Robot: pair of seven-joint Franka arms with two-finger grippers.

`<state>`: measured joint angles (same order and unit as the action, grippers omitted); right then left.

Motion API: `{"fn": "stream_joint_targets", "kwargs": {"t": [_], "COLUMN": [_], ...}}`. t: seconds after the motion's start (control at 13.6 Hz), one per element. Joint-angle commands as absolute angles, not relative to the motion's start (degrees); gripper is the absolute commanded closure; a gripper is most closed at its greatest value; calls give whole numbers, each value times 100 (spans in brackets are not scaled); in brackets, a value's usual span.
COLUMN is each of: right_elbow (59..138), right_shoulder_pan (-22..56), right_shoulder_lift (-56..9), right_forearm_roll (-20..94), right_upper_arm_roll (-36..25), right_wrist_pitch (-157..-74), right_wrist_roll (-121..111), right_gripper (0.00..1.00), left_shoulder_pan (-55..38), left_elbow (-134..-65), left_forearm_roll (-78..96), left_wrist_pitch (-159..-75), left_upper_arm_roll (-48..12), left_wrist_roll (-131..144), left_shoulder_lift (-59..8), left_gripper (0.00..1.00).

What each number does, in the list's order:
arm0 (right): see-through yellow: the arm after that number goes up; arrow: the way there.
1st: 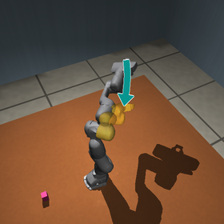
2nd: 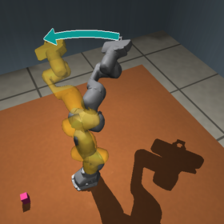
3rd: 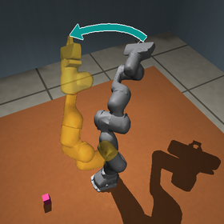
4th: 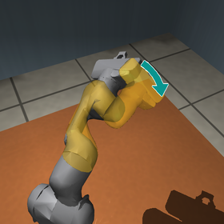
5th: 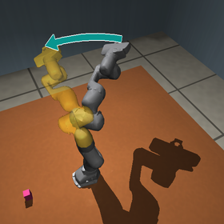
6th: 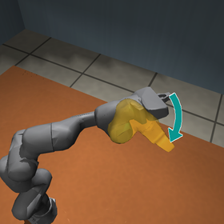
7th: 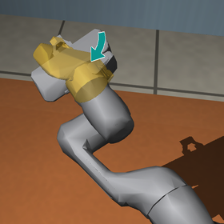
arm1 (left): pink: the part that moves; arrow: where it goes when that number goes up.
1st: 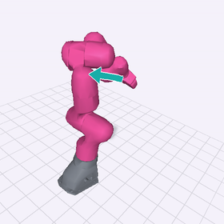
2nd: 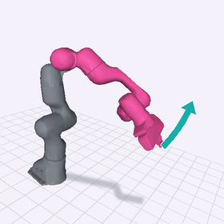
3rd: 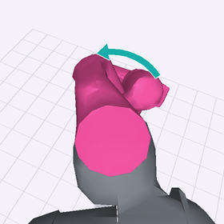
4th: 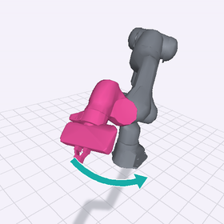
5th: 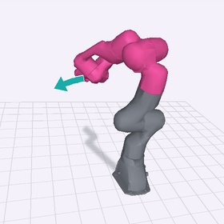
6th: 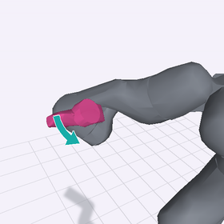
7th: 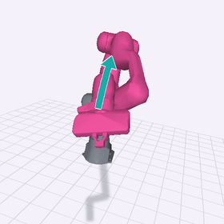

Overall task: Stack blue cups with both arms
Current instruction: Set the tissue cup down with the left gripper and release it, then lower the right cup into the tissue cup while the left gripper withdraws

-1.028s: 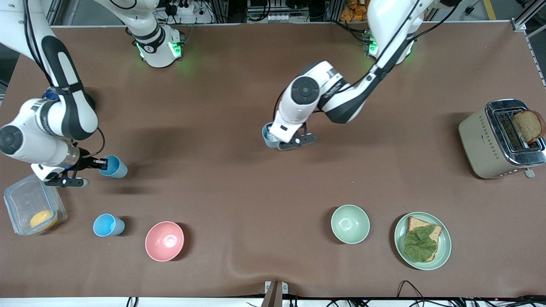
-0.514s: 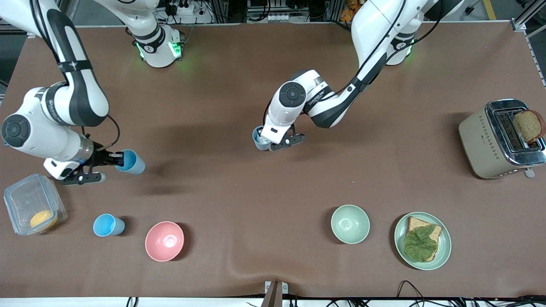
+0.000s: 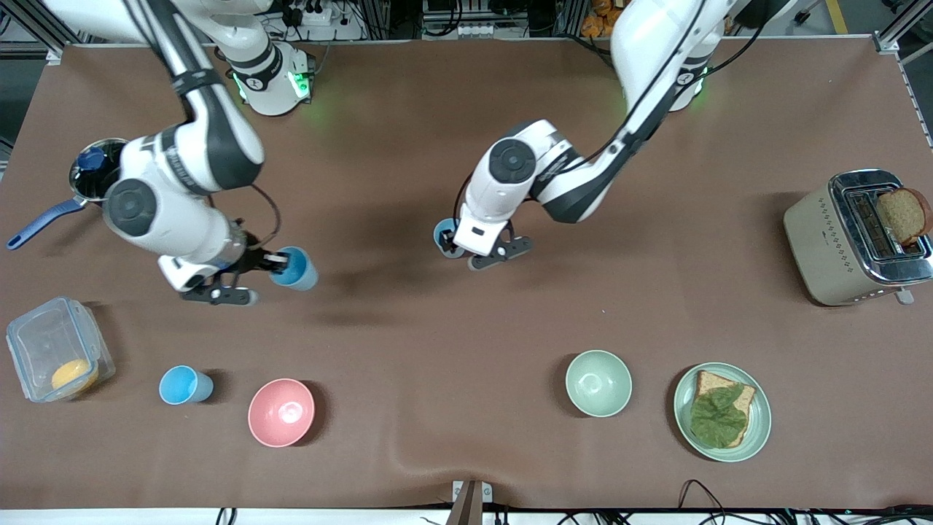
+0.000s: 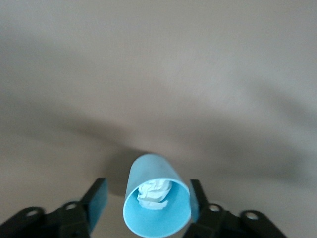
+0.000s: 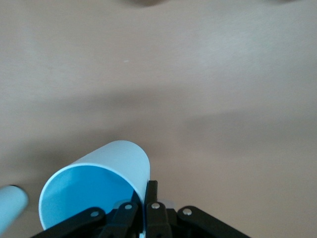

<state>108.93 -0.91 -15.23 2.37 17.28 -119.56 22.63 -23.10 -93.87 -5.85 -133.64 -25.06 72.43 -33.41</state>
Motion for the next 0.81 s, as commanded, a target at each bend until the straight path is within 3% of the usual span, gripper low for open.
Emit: {"fn": "stream_joint_targets", "kwargs": {"t": [0.0, 0.29, 0.73], "right_elbow": [10382, 9879, 9844], "right_shoulder_pan": [446, 1474, 2486], "right_shoulder_lift": [-1888, -2442, -2496], "right_forearm_roll": [334, 351, 774], "right_upper_arm_roll": [1696, 1705, 1679], "right_wrist_pitch": [-11892, -11927, -12252], "right_wrist_roll": [3239, 4813, 6274], "right_gripper": [100, 100, 100], "left_shoulder_pan": [-1900, -1030, 314], "left_elbow": [-9562, -9571, -9563], "left_forearm_roll": [-765, -738, -554], "left_wrist_pitch": [-12580, -11587, -9995], "left_upper_arm_roll": [-2479, -2505, -2496], "left_wrist_roll": [7375, 6561, 4179], "left_shoulder_lift": [-2244, -1250, -247], "left_gripper": [0, 0, 0]}}
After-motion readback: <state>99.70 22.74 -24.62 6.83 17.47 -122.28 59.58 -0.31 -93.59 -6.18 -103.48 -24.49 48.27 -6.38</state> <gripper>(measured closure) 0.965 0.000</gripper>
